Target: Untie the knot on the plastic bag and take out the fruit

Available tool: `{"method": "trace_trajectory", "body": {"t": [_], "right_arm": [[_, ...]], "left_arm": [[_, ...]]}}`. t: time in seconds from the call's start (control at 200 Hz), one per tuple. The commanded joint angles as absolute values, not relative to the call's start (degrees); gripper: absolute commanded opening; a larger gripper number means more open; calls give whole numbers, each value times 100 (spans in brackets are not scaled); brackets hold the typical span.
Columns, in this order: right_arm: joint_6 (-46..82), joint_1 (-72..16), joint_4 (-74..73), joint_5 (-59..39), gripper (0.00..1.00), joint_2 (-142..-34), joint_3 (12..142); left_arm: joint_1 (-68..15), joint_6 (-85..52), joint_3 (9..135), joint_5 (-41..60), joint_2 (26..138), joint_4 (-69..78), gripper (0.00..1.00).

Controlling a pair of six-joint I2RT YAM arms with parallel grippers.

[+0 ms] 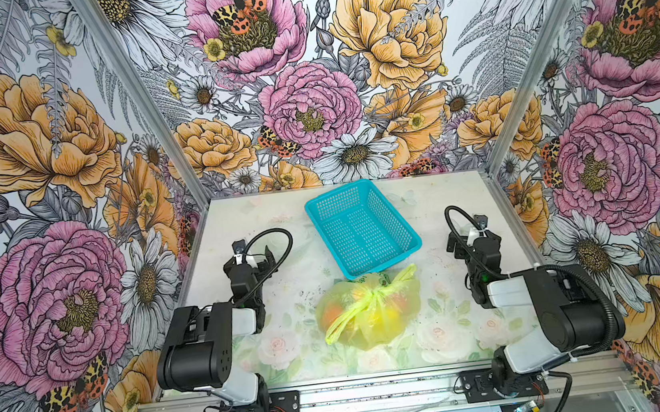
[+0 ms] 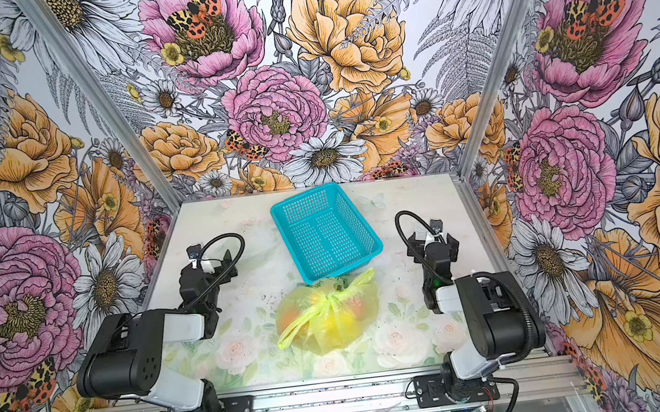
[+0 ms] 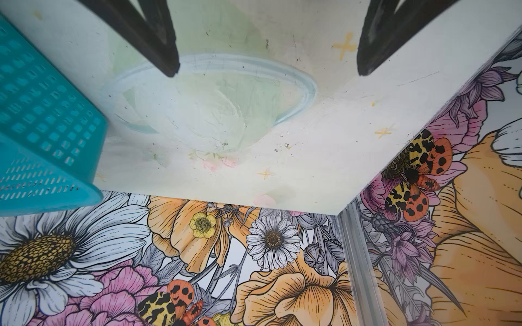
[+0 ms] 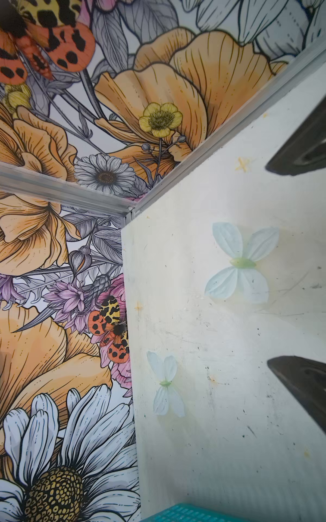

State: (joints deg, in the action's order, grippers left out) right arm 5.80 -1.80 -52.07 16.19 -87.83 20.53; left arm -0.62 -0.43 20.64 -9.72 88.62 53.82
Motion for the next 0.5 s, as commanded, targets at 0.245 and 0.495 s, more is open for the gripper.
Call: {"method": "trace_trajectory", "body": {"t": [0.245, 0.495], "right_arm": [[491, -175, -5304, 1529, 99, -8815, 2102], [490, -175, -5307, 1532, 100, -8815, 2094]], "left_arm": [[-70, 26, 2145, -1018, 8877, 5397, 99], [-70, 27, 2156, -1020, 8872, 5403, 99]]}}
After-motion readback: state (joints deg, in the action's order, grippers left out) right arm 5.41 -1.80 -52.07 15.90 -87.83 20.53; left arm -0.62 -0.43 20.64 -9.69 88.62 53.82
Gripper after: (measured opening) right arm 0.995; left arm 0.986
